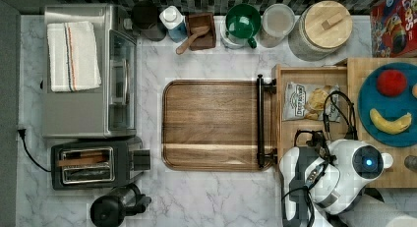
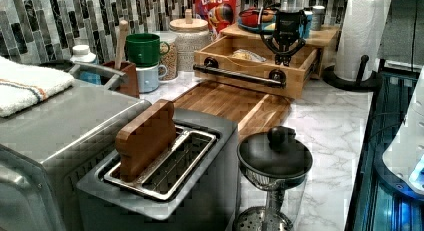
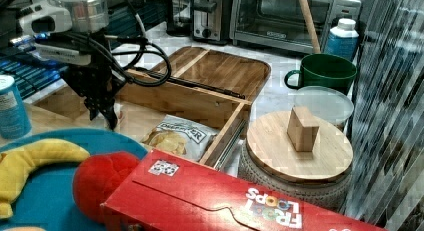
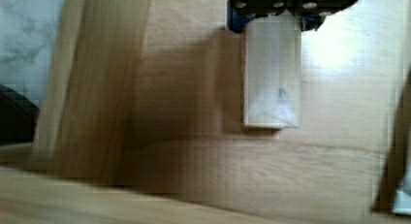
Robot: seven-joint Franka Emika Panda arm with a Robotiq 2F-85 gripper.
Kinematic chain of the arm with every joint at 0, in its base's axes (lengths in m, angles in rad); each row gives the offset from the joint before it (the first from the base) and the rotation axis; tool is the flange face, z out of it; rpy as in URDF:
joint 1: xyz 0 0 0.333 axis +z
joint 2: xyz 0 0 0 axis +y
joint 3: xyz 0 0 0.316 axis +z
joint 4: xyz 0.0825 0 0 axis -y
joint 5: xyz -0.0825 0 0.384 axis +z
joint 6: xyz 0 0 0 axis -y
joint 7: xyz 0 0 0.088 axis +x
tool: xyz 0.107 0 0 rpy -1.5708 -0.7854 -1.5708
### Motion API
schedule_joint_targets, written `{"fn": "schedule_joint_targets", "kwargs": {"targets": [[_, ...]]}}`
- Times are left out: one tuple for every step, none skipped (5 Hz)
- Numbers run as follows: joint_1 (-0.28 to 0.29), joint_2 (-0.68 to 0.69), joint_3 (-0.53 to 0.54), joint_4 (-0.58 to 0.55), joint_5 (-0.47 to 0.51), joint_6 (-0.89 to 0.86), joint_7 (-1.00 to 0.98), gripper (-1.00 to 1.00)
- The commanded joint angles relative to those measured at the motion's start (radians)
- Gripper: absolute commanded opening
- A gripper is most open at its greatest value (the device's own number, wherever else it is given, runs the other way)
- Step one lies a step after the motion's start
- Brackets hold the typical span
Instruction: Pick up the butter.
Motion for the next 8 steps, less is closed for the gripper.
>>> {"fn": "schedule_joint_targets", "kwargs": {"targets": [[0.034,-0.179,0.045,0.045,-0.037,-0.015,-0.033,-1.0],[0.046,-0.203,0.049,0.071,-0.073,-0.081,0.023,-1.0],[0.061,-0.218,0.052,0.195,-0.097,-0.298,0.074,-1.0],[0.069,-0.247,0.076,0.27,-0.126,-0.464,0.133,-1.0],[0.061,-0.281,0.129,0.282,-0.153,-0.53,0.212,-1.0],[0.111,-0.347,0.163,0.247,-0.176,-0.533,0.346,-1.0],[0.164,-0.368,0.201,0.28,-0.161,-0.601,0.492,-1.0],[0.154,-0.37,0.276,0.342,-0.128,-0.686,0.573,-1.0]]}}
